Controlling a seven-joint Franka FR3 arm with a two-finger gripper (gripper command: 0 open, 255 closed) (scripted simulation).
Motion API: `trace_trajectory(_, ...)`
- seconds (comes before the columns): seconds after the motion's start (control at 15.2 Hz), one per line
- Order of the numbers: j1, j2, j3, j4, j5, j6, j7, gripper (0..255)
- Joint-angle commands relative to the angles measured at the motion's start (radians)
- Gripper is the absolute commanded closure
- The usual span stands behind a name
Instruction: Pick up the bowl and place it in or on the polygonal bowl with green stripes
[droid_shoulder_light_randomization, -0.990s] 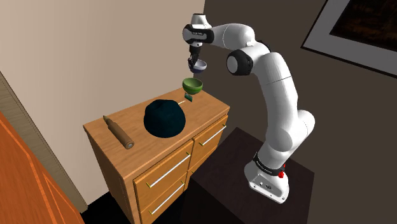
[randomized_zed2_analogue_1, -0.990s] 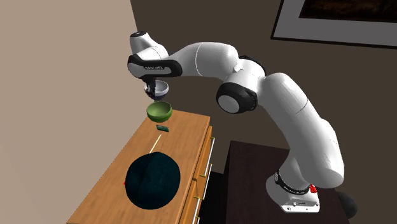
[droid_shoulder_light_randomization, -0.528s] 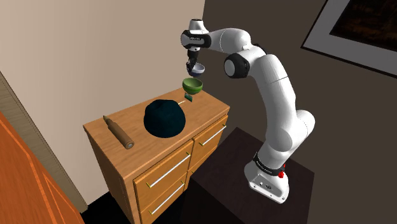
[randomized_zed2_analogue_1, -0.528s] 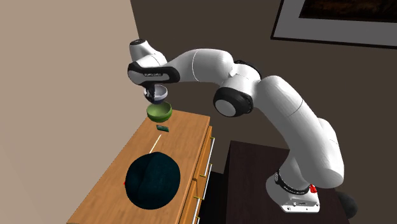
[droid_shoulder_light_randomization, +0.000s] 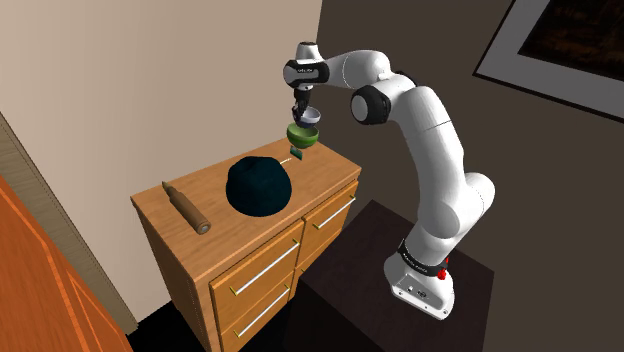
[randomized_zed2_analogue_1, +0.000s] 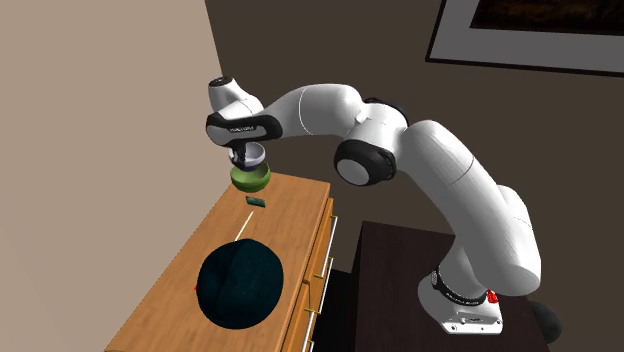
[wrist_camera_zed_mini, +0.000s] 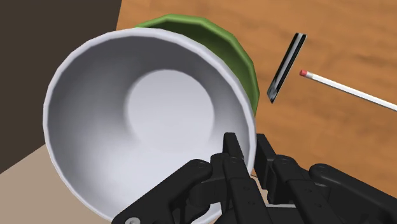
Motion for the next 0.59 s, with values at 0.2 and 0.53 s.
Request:
trace_trajectory(0.2, 0.001, 0.022, 0.003, -0.023, 0.003, 0.046, 0.002, 255)
trace_trajectory(0.53, 0.001, 0.022, 0.003, -0.023, 0.003, 0.046, 0.002, 255)
